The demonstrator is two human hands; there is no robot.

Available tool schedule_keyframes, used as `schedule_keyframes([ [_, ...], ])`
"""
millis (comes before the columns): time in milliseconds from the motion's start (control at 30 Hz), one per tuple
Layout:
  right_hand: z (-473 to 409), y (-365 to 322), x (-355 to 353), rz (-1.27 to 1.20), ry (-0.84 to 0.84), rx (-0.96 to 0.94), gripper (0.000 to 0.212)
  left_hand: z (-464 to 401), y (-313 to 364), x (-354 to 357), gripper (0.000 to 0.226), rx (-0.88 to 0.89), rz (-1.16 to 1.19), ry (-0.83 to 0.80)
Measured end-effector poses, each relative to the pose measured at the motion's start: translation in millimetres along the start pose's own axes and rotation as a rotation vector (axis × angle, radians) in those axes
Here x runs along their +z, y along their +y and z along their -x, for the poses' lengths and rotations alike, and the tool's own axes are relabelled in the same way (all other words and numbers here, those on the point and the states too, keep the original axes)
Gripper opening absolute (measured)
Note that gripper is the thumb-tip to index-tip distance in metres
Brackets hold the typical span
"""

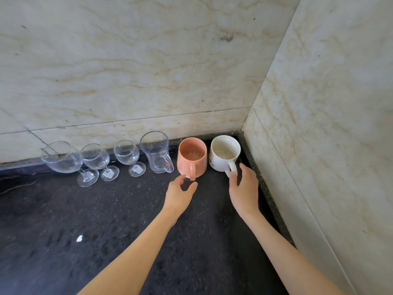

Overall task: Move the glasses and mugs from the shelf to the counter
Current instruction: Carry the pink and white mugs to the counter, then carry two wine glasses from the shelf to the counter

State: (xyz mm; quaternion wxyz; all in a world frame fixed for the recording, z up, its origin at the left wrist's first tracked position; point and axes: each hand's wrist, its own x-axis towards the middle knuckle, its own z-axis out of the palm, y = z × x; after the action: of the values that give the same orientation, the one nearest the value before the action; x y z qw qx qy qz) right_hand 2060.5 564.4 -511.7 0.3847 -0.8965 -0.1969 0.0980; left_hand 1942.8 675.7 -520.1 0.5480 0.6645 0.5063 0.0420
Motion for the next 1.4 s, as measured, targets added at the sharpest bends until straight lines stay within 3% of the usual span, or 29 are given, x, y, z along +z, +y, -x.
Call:
schedule_keyframes([
  [100,36,-25,-17,0.205,-0.097,-0.337,0.054,40,-11,-31,0.060,0.196,-0.179,0.076],
  [233,72,-77,-22,0.401,-0.211,-0.596,0.071,93,-29,-93,0.068,0.403,-0.507,0.243],
  [433,179,-155,2,0.415,-0.302,-0.931,0.075,202,-83,-205,0.070,0.402,-0.737,0.536],
  [667,390,-214,47,0.408,-0.508,-1.303,0.082,406,-227,-293,0.072,0.101,-0.718,0.852],
  [867,597,-264,65,0.256,-0.661,-1.663,0.083,608,-343,-336,0.071,-0.211,-0.721,1.131],
  [1067,793,-288,64,0.075,-0.764,-1.971,0.084,788,-439,-336,0.070,-0.544,-0.632,1.352],
  [1400,1075,-309,67,-0.248,-0.971,-2.334,0.084,998,-562,-337,0.068,-0.995,-0.518,1.562],
])
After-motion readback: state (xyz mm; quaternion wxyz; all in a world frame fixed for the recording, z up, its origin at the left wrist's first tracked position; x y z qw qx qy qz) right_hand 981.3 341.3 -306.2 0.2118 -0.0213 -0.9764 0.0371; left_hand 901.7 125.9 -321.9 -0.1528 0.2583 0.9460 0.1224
